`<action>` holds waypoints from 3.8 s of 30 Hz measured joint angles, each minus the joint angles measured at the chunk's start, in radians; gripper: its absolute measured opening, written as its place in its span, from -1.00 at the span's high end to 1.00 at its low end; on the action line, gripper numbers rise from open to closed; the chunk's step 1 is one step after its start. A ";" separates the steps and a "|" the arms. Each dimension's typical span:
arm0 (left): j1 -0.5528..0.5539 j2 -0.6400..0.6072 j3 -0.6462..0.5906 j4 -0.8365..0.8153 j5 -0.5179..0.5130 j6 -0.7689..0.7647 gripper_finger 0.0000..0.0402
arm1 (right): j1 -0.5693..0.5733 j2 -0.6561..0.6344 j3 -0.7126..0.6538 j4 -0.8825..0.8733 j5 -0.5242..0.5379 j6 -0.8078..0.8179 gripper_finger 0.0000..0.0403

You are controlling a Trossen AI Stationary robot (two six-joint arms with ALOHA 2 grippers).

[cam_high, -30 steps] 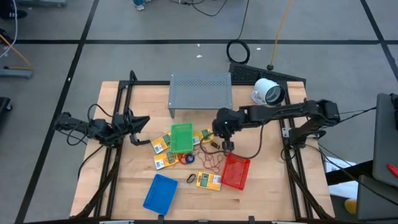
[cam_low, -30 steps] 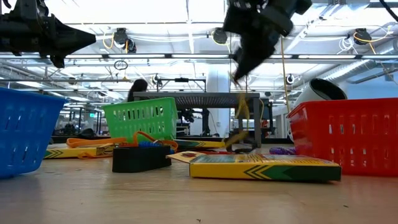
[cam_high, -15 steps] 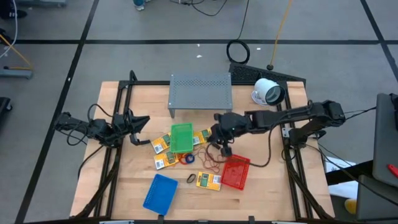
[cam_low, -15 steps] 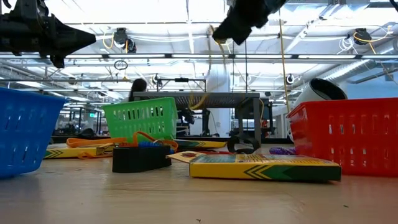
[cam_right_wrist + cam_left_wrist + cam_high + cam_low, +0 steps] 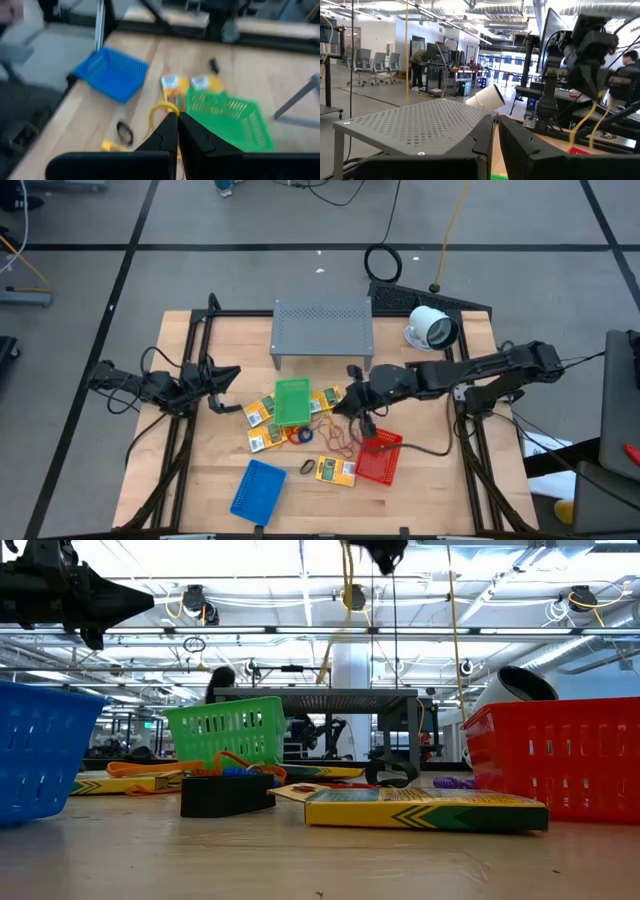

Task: Pick & Place Office Desk Supplies
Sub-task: Put the yellow rubber band into the red bin, then put the purple spring rubberband band into the blue bin

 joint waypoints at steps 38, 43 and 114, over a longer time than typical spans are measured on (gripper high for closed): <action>0.000 0.000 0.000 -0.001 0.039 -0.141 0.81 | 0.455 -0.168 -0.270 -0.304 0.333 0.726 1.00; 0.000 0.000 0.000 -0.002 0.104 -0.173 0.81 | 0.482 -0.168 -0.313 -0.313 0.296 0.793 1.00; 0.000 0.000 0.000 -0.011 0.159 -0.237 0.81 | 0.385 0.071 -0.373 -0.256 -0.006 0.816 0.25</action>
